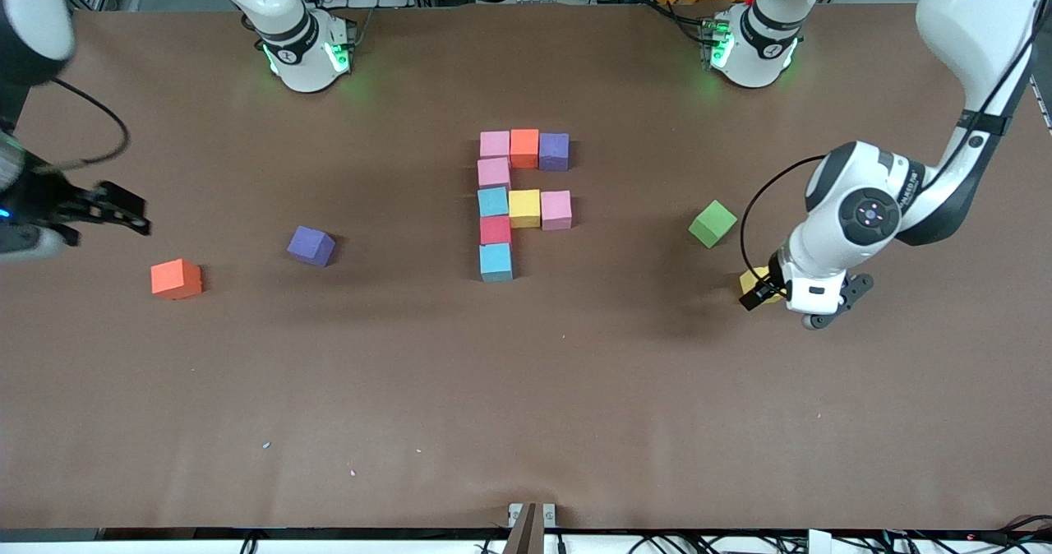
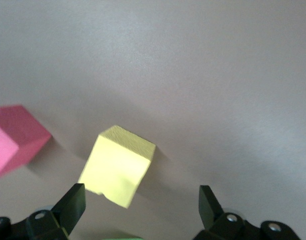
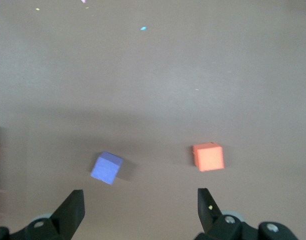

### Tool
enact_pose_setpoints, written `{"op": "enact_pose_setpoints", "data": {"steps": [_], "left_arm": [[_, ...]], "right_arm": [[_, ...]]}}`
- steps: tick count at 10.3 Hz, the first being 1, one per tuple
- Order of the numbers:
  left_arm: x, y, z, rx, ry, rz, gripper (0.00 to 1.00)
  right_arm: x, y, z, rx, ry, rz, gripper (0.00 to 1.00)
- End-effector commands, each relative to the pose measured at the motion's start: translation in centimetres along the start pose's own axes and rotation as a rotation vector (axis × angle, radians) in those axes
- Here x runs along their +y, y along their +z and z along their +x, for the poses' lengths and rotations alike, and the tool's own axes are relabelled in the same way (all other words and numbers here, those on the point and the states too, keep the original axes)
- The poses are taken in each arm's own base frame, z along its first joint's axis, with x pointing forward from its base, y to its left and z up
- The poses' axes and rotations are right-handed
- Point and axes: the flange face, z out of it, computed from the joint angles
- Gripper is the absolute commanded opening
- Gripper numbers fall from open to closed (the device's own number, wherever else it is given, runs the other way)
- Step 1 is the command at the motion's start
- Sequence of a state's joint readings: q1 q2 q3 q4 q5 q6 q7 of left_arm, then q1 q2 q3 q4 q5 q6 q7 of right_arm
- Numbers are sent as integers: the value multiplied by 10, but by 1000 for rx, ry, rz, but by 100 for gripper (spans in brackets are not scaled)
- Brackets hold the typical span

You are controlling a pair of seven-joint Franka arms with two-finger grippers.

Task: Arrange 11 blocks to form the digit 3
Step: 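Grasp the yellow cube with the left gripper while the right gripper retracts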

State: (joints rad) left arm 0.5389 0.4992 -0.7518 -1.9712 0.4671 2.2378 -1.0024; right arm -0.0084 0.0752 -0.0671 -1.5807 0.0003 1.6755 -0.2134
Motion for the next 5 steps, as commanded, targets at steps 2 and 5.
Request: {"op": "enact_pose_setpoints", "data": {"steps": [2,5], "left_arm": [[-16,16,14,-27,223,9,100],[-23,39,17,-65,277,13,100]], "right_arm": [[24,-48,-21,38,36,37,100],[21,-73,-41,59,59,39,100]]}}
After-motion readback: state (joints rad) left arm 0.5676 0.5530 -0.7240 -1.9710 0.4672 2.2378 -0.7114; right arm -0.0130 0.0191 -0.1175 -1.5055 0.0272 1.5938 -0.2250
